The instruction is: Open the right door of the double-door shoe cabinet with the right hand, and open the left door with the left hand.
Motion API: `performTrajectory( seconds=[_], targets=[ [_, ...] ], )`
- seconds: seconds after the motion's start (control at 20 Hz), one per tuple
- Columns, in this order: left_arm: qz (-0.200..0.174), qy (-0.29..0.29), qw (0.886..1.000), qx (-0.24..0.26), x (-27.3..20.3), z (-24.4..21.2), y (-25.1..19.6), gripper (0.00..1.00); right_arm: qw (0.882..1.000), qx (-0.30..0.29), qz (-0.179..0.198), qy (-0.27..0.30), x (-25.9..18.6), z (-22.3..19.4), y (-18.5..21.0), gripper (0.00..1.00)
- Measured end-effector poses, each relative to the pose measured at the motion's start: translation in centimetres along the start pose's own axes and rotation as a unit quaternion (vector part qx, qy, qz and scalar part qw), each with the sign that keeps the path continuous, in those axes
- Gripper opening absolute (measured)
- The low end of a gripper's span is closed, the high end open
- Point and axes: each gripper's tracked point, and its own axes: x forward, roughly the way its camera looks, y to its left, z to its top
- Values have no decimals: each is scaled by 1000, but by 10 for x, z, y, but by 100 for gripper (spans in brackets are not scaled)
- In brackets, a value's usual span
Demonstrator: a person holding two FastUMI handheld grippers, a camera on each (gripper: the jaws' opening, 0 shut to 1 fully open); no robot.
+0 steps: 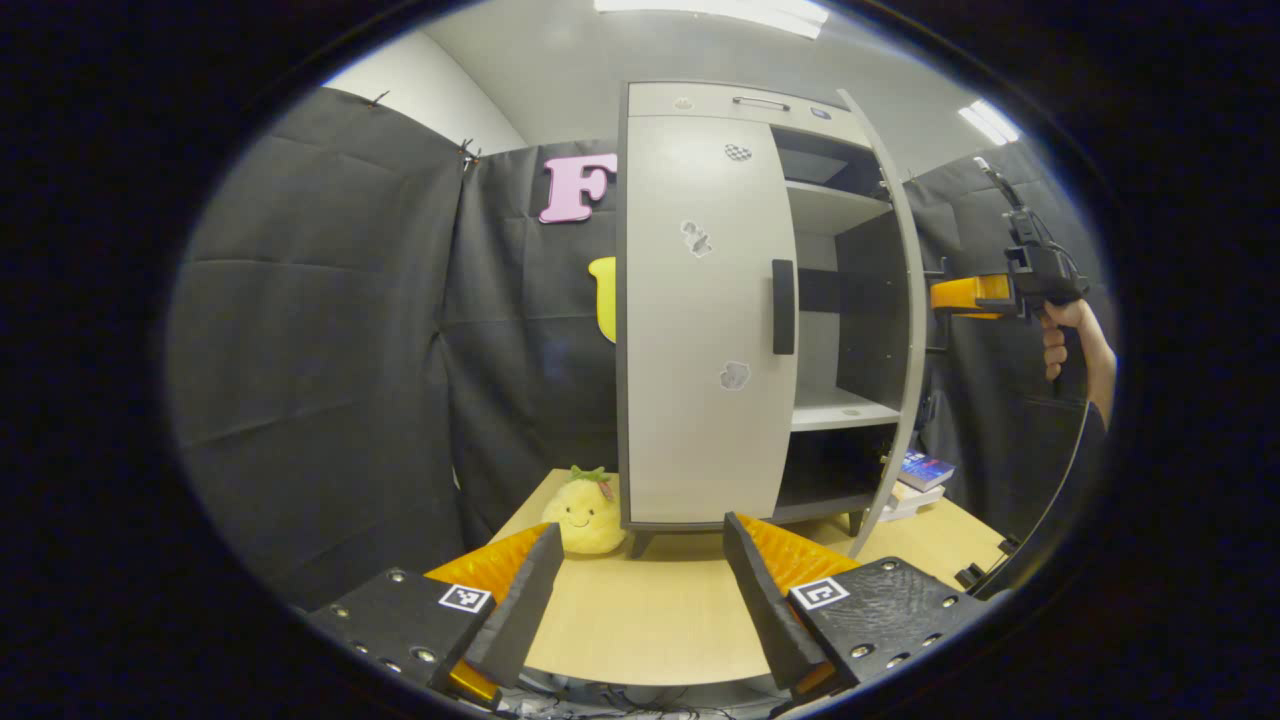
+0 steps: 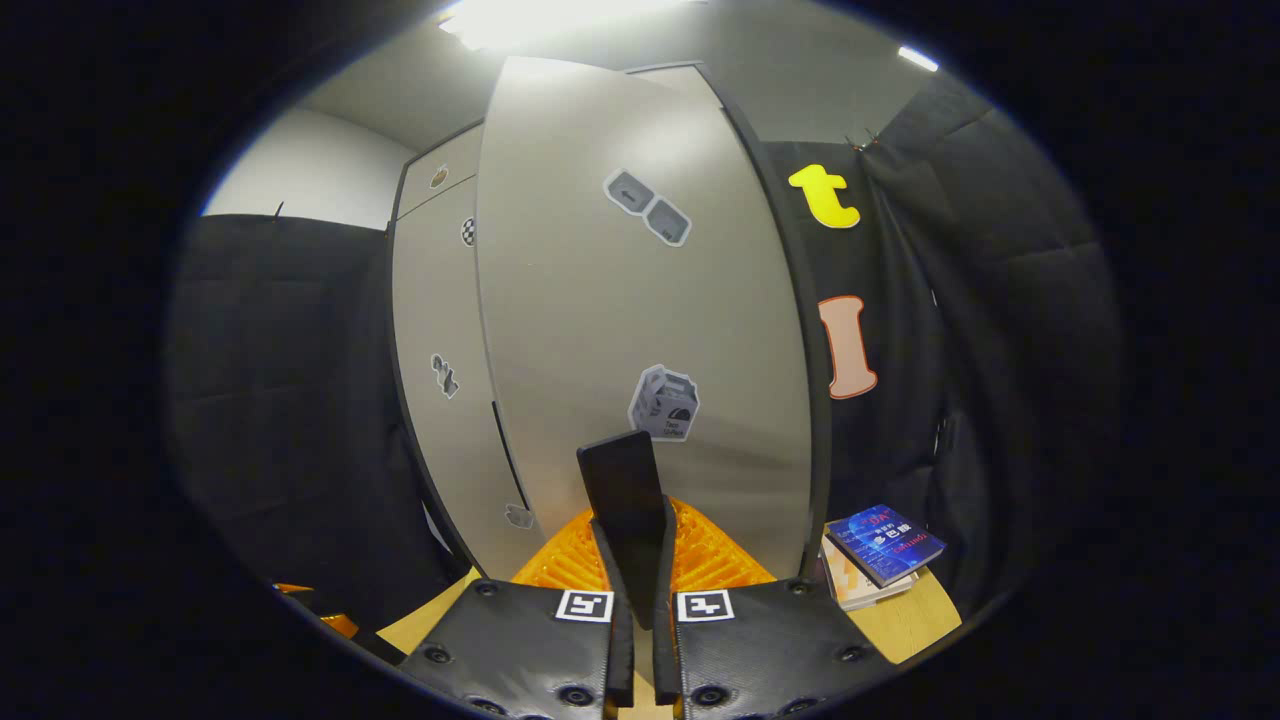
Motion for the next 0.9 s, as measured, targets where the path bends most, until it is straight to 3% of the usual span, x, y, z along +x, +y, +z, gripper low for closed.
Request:
performTrajectory(
  seconds=[0.05, 0.9],
  targets=[
    [-5, 1, 1000, -3, 3, -1, -3, 94, 1000, 9, -2, -2, -7, 1, -8, 9],
    [-67, 21, 997, -23, 39, -12, -42, 94, 997, 60, -51, -26, -52, 15, -81, 8]
  ],
)
